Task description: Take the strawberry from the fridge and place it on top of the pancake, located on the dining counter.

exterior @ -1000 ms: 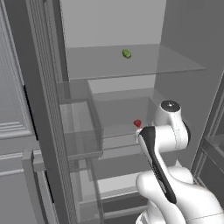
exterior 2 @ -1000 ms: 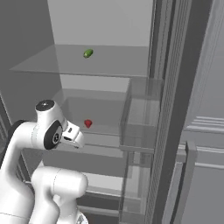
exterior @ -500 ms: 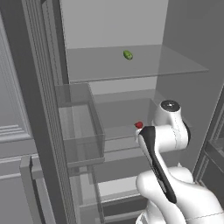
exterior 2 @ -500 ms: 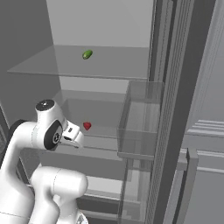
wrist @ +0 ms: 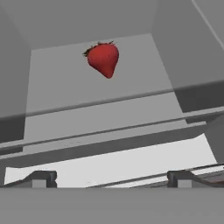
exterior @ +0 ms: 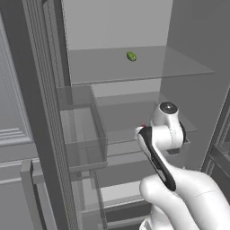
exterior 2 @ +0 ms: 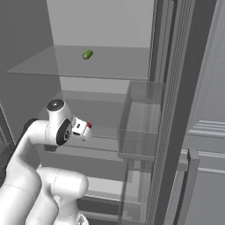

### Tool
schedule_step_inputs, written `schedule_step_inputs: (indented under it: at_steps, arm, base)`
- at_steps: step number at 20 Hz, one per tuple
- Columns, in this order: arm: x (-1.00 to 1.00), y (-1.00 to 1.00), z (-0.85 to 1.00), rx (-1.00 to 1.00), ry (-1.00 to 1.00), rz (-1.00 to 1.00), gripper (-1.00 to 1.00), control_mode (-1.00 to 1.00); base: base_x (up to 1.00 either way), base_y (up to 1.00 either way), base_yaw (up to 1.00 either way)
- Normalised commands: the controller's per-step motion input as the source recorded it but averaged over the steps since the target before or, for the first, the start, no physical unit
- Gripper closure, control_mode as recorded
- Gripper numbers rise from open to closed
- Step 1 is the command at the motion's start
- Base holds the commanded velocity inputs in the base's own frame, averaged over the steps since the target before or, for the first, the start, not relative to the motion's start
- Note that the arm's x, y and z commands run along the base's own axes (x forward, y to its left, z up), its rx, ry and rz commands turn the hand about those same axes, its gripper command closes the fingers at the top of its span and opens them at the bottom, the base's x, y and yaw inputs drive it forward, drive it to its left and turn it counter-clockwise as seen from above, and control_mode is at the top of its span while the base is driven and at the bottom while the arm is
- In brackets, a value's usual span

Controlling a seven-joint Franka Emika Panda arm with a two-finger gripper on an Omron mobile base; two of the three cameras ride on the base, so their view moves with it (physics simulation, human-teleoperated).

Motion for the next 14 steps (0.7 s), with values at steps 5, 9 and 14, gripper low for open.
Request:
schedule_step_inputs:
  at_steps: [5,9,14]
  arm:
    - [1.0,0.0,-0.02,0.0,0.08,0.01,-1.0,-1.0]
    - [0.72,-0.05,-0.03,0.0,0.14,0.07,-1.0,-1.0]
    - [0.49,-0.15,-0.09,0.0,0.01,0.03,-1.0,-1.0]
  base:
    - [0.0,0.0,0.0]
    - [0.0,0.0,0.0]
    - [0.0,0.0,0.0]
